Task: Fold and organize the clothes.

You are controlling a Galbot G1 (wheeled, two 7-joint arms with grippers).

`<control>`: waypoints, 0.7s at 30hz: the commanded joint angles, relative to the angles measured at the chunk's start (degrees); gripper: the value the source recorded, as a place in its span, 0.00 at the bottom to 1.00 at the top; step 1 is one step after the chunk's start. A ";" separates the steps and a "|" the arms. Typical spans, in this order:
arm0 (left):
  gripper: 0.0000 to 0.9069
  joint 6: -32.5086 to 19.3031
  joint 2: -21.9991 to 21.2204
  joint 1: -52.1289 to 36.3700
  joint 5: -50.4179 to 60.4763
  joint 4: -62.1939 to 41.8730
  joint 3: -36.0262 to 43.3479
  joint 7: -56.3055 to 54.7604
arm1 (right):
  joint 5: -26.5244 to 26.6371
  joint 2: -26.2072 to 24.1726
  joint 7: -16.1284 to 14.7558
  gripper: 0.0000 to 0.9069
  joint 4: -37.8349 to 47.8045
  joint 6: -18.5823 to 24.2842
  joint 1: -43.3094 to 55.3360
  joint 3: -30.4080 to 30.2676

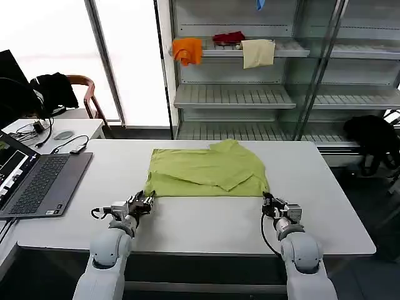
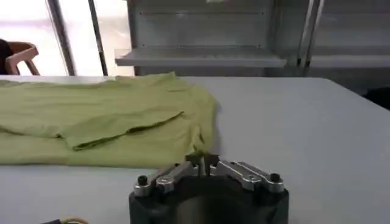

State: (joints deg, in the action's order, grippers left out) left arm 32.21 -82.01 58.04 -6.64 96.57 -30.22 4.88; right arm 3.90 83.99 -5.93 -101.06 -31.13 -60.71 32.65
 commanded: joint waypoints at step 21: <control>0.00 0.95 6.56 19.56 -3.01 22.28 -3.40 0.06 | 3.16 -1.03 2.68 0.00 -18.93 -2.10 -14.95 -2.20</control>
State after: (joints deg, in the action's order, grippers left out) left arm 32.90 -78.51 65.39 -5.77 105.21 -31.05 5.21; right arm 6.28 83.03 -4.67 -111.78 -32.82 -69.20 31.04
